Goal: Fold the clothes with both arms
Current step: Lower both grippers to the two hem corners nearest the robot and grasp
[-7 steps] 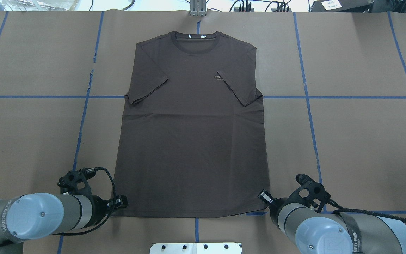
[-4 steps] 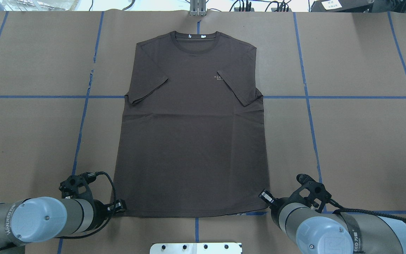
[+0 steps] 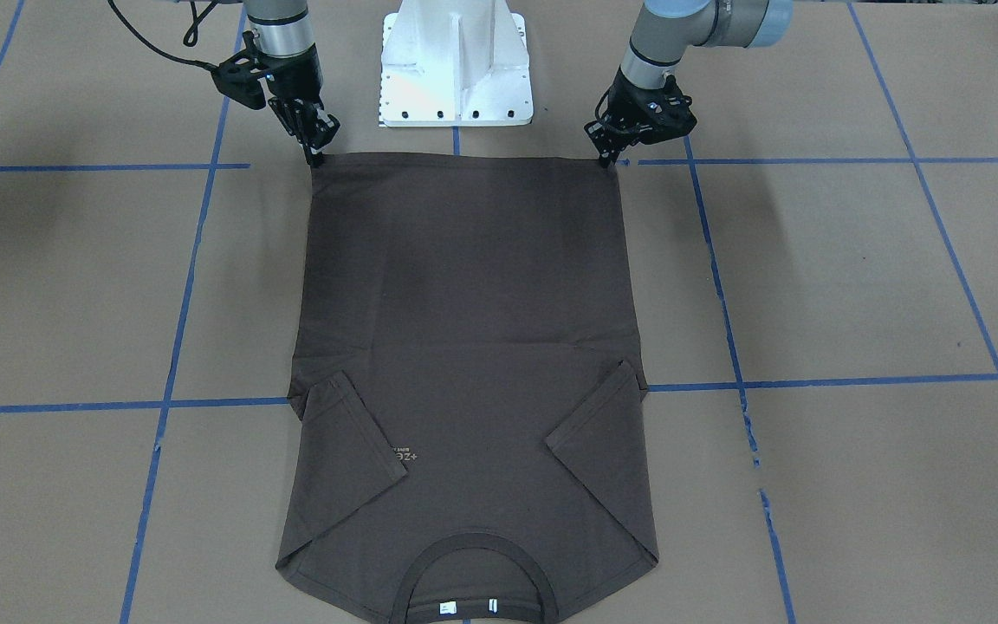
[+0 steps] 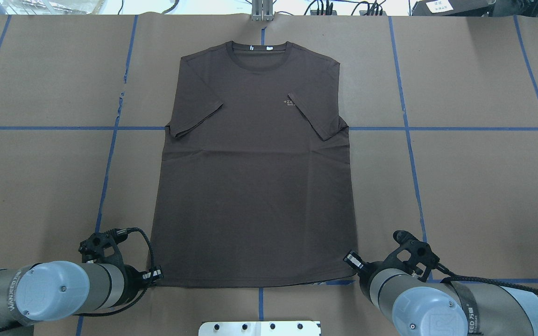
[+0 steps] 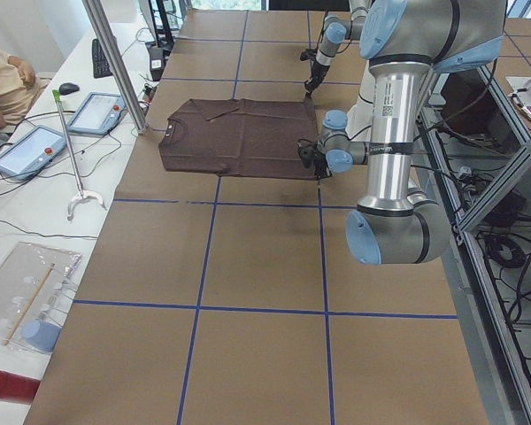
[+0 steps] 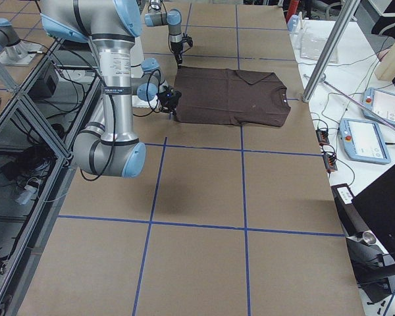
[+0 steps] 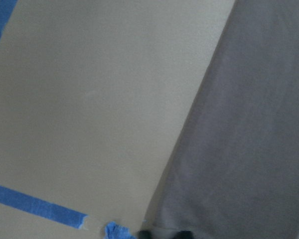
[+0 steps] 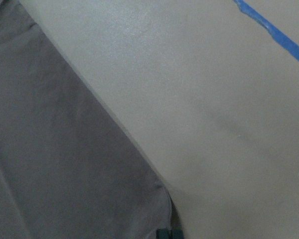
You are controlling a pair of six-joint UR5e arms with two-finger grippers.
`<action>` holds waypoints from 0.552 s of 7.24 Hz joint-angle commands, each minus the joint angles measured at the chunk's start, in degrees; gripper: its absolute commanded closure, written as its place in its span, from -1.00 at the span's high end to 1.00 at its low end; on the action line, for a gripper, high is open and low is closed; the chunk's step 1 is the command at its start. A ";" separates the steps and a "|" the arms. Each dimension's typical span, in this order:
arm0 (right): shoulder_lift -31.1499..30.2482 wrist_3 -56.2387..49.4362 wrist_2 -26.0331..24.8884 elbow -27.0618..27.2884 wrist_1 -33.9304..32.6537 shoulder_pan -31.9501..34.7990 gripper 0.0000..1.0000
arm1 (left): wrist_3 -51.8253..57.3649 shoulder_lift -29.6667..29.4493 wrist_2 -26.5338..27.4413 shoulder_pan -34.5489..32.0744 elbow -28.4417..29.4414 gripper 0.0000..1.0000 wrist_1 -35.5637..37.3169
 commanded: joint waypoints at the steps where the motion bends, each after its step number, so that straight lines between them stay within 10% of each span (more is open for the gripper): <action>1: -0.06 -0.53 0.06 0.89 -1.46 0.06 -1.00 | -0.06 0.02 -0.29 -0.03 -3.50 -1.00 0.00; 4: -3.84 -0.35 0.06 13.71 -11.99 -7.92 -1.00 | -4.90 -0.33 -0.47 3.48 -14.21 -1.00 5.53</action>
